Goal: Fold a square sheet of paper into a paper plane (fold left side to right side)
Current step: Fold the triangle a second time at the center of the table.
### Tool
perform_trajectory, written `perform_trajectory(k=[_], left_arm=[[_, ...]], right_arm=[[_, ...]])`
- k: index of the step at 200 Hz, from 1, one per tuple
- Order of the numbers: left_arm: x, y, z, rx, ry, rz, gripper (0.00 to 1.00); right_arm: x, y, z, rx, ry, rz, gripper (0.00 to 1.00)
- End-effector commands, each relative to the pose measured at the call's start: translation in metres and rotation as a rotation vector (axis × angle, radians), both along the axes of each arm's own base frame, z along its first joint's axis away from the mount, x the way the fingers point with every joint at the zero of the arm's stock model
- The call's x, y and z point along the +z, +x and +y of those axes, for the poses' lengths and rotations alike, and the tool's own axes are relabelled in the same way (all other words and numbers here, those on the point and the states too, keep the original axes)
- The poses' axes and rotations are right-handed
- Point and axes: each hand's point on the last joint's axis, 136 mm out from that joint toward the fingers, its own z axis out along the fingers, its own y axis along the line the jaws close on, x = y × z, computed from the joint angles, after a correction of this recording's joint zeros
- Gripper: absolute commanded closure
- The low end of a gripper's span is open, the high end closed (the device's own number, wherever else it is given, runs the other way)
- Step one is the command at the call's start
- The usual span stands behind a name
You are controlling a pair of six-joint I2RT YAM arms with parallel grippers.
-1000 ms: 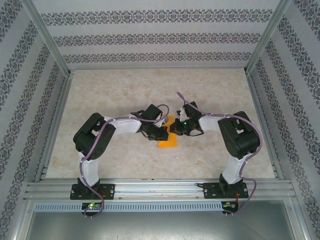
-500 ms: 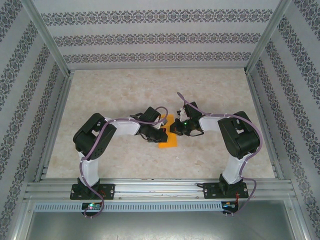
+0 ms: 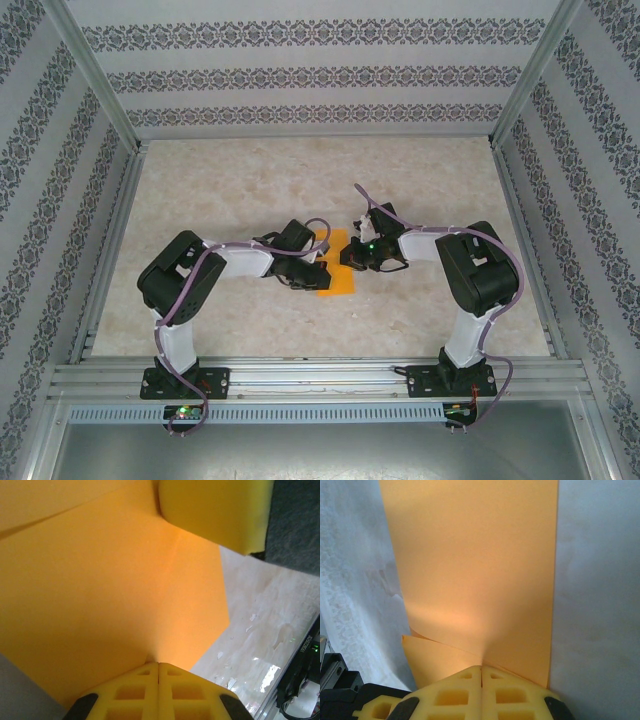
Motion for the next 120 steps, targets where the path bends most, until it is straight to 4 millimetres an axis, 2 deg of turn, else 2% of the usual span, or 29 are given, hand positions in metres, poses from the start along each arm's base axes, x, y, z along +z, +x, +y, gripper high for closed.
perform_trajectory(k=[1, 120], left_arm=[[-0.019, -0.029, 0.022, -0.003, 0.085, 0.119, 0.99], [-0.024, -0.052, 0.032, -0.024, 0.072, 0.168, 0.99]], right_arm=[[-0.046, -0.029, -0.032, -0.031, -0.166, 0.144, 1.0], [-0.051, -0.03, -0.036, -0.036, -0.173, 0.163, 1.0]])
